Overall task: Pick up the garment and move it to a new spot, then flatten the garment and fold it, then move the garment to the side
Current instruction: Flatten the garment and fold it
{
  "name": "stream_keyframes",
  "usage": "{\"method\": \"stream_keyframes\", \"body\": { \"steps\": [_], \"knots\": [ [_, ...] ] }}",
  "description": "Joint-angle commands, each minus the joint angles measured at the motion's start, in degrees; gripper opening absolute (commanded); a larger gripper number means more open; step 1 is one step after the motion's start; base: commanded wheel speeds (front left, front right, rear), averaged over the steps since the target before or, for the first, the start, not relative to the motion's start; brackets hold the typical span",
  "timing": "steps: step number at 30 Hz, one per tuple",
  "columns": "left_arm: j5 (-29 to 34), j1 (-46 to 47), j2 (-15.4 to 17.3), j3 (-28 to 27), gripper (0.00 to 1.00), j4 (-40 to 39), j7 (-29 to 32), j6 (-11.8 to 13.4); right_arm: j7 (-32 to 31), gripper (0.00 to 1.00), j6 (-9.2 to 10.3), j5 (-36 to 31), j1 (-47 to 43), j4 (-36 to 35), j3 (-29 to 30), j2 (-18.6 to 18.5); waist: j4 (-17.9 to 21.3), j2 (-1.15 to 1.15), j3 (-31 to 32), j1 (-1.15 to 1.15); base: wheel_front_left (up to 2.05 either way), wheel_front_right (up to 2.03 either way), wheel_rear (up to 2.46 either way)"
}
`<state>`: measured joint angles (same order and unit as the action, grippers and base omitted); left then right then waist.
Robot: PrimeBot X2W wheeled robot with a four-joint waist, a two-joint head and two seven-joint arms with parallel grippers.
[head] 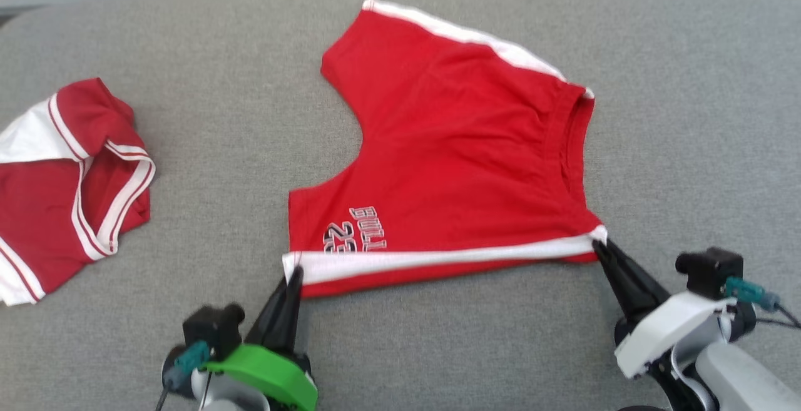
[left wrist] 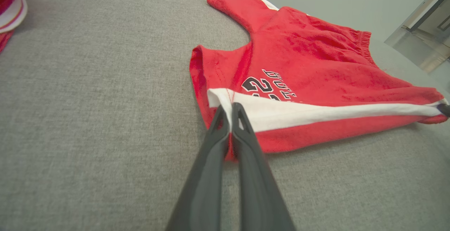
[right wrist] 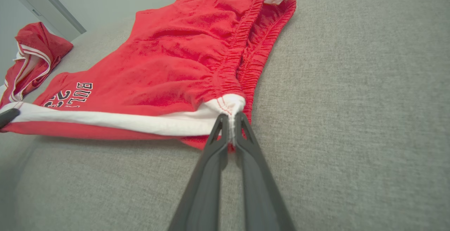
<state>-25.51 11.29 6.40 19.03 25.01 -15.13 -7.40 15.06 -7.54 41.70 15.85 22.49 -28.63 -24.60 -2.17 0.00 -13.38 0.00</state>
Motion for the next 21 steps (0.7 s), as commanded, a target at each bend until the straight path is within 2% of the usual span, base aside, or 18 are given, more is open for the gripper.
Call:
{"method": "stream_keyframes", "body": {
  "steps": [1,6,10,13,17,21],
  "knots": [
    [-0.86,-4.10,-0.08,-0.67,0.00,-0.17,-0.01,-0.09,0.15,0.00,0.10,-0.46,-3.32,-0.16,0.14,-0.06,0.60,0.00,9.58,0.00,0.00,0.00,0.00],
    [-1.72,-12.08,-0.49,-1.36,0.00,-0.90,-0.02,-0.10,0.15,0.00,0.10,-0.26,-10.33,0.03,-3.14,0.57,0.66,0.00,14.25,0.00,0.00,0.00,0.00],
    [-2.30,-16.54,0.74,-0.74,0.00,-1.33,-0.02,-0.10,0.15,0.00,0.09,1.09,-14.58,-0.09,-7.45,-0.78,0.47,0.00,16.46,0.00,0.00,0.00,0.00],
    [-2.69,-19.21,1.15,-1.77,0.00,-1.96,-0.02,-0.10,0.15,0.00,0.09,2.19,-16.72,-0.98,-8.33,-1.85,0.47,0.00,17.27,0.00,0.00,0.00,0.00],
    [-2.46,-19.33,1.87,-2.91,0.00,-4.90,-0.02,-0.10,0.16,0.00,0.10,3.33,-17.51,-3.83,-6.90,-2.71,1.02,0.00,16.18,0.00,0.00,0.00,0.00],
    [-1.46,-12.96,3.78,-3.08,0.00,-8.03,-0.03,-0.04,0.15,0.00,0.10,5.64,-15.49,-7.19,-1.58,-1.29,1.60,0.00,13.17,0.00,0.00,0.00,0.00]
  ]
}}
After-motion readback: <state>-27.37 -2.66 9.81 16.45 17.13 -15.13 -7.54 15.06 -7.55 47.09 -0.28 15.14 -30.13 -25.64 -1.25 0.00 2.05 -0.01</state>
